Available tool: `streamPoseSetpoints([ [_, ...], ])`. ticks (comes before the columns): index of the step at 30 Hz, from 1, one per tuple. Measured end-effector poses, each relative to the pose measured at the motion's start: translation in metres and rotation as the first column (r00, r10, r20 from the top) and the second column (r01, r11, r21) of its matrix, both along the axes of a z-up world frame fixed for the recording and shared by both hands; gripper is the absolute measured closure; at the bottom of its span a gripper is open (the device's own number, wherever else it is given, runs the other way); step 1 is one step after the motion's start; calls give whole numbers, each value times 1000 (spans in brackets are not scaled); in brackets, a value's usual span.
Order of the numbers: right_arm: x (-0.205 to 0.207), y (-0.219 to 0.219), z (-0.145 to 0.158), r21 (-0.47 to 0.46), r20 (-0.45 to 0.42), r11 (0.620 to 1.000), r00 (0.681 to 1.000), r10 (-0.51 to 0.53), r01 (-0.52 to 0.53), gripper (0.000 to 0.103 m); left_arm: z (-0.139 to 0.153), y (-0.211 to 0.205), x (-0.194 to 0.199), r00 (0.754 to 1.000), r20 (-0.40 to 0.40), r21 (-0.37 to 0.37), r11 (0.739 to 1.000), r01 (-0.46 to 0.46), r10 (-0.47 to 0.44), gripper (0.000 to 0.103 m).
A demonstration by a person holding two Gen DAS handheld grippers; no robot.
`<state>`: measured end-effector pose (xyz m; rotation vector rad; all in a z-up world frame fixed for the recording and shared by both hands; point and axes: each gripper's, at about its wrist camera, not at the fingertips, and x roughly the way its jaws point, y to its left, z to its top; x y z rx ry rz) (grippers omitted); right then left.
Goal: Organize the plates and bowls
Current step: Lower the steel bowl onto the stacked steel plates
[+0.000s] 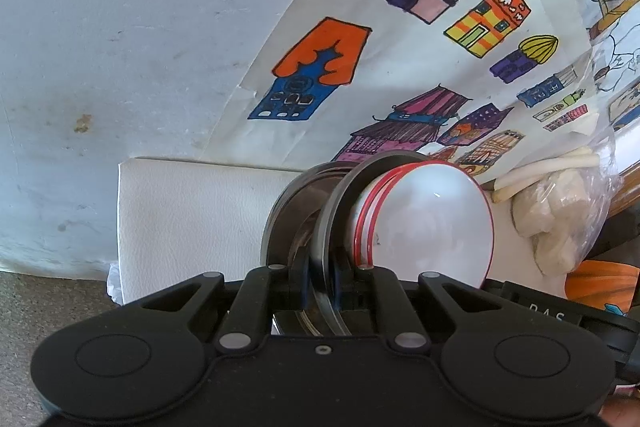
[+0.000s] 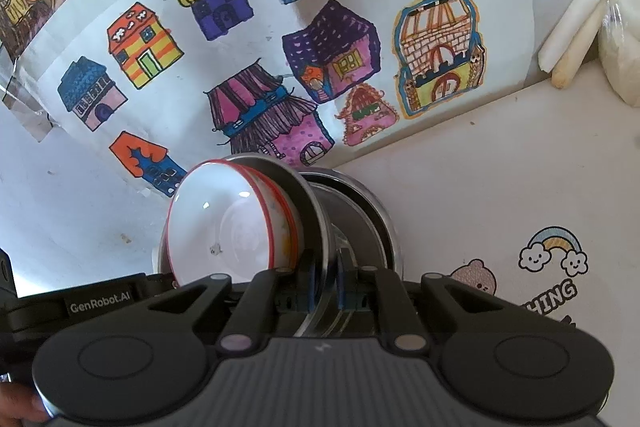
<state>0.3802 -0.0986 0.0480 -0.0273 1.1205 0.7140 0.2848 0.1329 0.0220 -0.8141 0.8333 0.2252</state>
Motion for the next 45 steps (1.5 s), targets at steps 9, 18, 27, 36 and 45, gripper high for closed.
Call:
streamPoseSetpoints([
  [9, 0, 2, 0, -1, 3, 1000, 1000, -4, 4, 92, 0, 0, 2, 1000, -2, 4, 1000, 0, 0, 93],
  [18, 2, 4, -1, -6, -6, 1000, 1000, -5, 5, 91, -3, 1, 4, 1000, -13, 1, 1000, -4, 4, 93],
  [27, 3, 6, -2, -5, -10, 1000, 1000, -6, 5, 91, -2, 1, 6, 1000, -18, 2, 1000, -11, 11, 93],
  [36, 4, 6, -3, -4, -19, 1000, 1000, -6, 6, 90, -3, 2, 6, 1000, -25, 1, 1000, -14, 14, 93],
  [45, 8, 7, -7, -12, -37, 1000, 999, -14, 14, 90, -9, 1, 9, 999, -43, -4, 1000, -13, 12, 93],
])
